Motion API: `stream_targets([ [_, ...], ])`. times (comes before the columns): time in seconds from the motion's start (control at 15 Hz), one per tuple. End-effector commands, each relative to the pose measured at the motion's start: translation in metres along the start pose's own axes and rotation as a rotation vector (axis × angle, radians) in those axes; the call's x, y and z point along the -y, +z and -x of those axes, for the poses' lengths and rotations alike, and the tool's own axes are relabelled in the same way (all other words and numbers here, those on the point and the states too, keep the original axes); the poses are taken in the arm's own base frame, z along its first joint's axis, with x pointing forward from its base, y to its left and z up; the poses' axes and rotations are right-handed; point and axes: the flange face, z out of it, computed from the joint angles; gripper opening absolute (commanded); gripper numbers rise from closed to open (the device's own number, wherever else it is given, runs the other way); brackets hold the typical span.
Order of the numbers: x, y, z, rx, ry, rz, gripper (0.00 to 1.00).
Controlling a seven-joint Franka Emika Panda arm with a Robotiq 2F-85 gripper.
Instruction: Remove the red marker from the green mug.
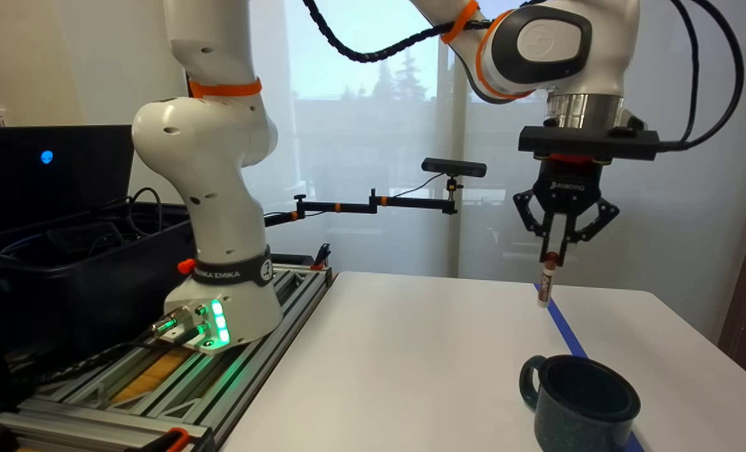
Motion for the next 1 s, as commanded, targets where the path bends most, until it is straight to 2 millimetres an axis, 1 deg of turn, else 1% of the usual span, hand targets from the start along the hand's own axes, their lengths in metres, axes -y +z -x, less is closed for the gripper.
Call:
stream_targets([
  [0.0,0.012,0.027,-0.014,-0.079,-0.148,-0.087,0.05],
  [0.13,0.018,0.044,-0.019,-0.110,-0.233,-0.144,0.05],
  [0.27,0.018,0.059,-0.018,-0.114,-0.294,-0.186,0.05],
  [0.4,0.015,0.074,-0.011,-0.100,-0.333,-0.223,0.05],
  [0.67,0.006,0.102,0.010,-0.073,-0.366,-0.305,0.05],
  [0.93,-0.002,0.120,0.026,-0.044,-0.367,-0.348,0.05],
])
